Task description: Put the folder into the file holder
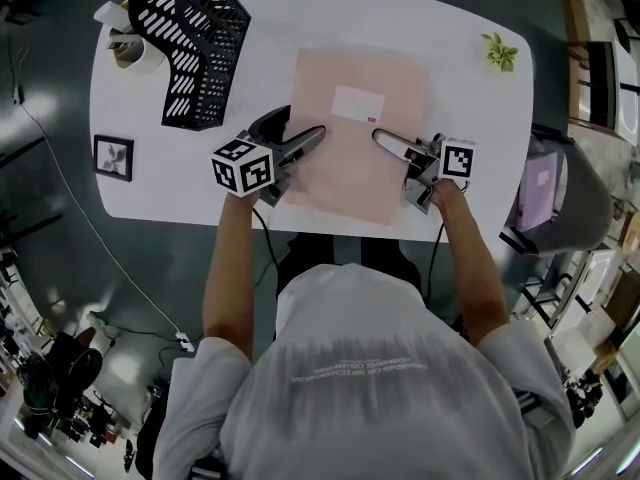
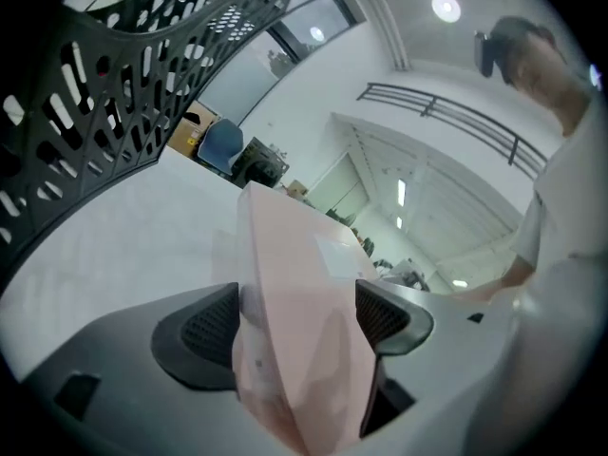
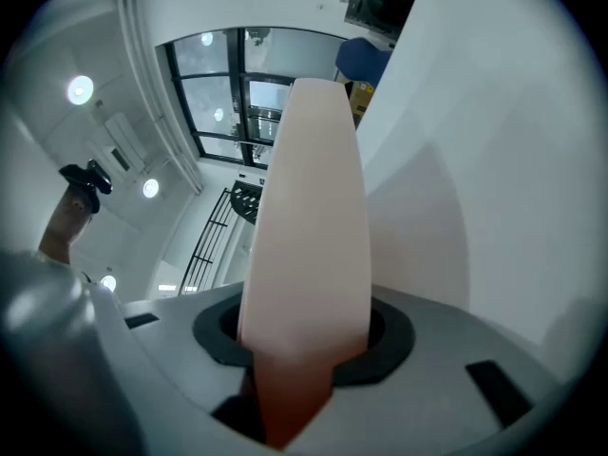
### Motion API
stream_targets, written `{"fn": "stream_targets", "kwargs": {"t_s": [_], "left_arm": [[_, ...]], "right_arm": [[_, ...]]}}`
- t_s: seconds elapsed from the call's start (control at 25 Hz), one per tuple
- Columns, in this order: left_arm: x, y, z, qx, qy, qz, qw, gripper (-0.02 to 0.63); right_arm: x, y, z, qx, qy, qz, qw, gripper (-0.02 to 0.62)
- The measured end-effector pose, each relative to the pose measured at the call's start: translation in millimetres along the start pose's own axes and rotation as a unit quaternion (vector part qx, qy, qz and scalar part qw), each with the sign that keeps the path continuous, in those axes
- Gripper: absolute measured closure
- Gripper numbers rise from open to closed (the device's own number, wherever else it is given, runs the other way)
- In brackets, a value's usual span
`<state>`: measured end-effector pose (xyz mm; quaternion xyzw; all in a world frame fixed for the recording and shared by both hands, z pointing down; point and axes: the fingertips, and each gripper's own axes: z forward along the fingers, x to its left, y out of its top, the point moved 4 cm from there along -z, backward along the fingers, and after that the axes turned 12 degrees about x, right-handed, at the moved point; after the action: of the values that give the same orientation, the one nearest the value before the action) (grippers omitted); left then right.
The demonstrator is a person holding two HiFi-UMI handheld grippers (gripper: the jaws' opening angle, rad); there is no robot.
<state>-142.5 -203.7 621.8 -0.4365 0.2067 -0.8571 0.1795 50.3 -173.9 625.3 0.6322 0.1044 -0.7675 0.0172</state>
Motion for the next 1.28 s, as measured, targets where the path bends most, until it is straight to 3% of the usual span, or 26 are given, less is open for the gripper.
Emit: {"fn": "stream_targets", "kwargs": {"t_s": [0.16, 0.4, 0.52, 0.64, 0.84, 1.0, 1.08, 1.2, 1.28], "left_arm": [[-11.8, -6.3, -6.4, 0.008, -0.079, -0.034, 0.9963, 0.221], [-50.0, -23.5, -6.3, 0.035, -0.210, -0.037, 0.9763, 0.244], [-62.7, -28.5, -7.7, 0.032, -0.244, -0.053, 0.9678, 0.311], [-71.4, -36.0, -8.6, 0.030, -0.259, -0.064, 0.9634, 0.321], [-81.1, -41.4, -8.7, 0.014, -0.251, -0.064, 0.9658, 0.328], [-88.8, -41.4, -17.8, 0.000, -0.211, -0.039, 0.9767, 0.330], [-87.2, -40.7, -25.9, -0.011, -0.187, -0.027, 0.9819, 0.331], [-80.3, -38.3, -41.9, -0.043, -0.144, -0.028, 0.9882, 0.333], [-79.0, -36.5, -58.5, -0.074, -0.116, -0.041, 0.9896, 0.334]], "right_arm": [[16.0, -7.1, -8.2, 0.009, 0.029, -0.050, 0.998, 0.419], [41.3, -36.5, -2.9, 0.114, 0.061, -0.132, 0.983, 0.413], [47.2, -48.5, -6.0, 0.126, 0.072, -0.142, 0.979, 0.410], [47.4, -56.1, -12.8, 0.131, 0.070, -0.138, 0.979, 0.405], [47.4, -56.9, -19.8, 0.134, 0.053, -0.132, 0.981, 0.378], [48.7, -35.9, -34.1, 0.073, 0.027, -0.131, 0.988, 0.308], [47.9, -27.5, -41.8, 0.054, 0.009, -0.140, 0.989, 0.307], [46.8, -18.3, -52.9, 0.038, -0.045, -0.167, 0.984, 0.299], [50.9, -14.0, -62.1, 0.029, -0.100, -0.198, 0.975, 0.327]]}}
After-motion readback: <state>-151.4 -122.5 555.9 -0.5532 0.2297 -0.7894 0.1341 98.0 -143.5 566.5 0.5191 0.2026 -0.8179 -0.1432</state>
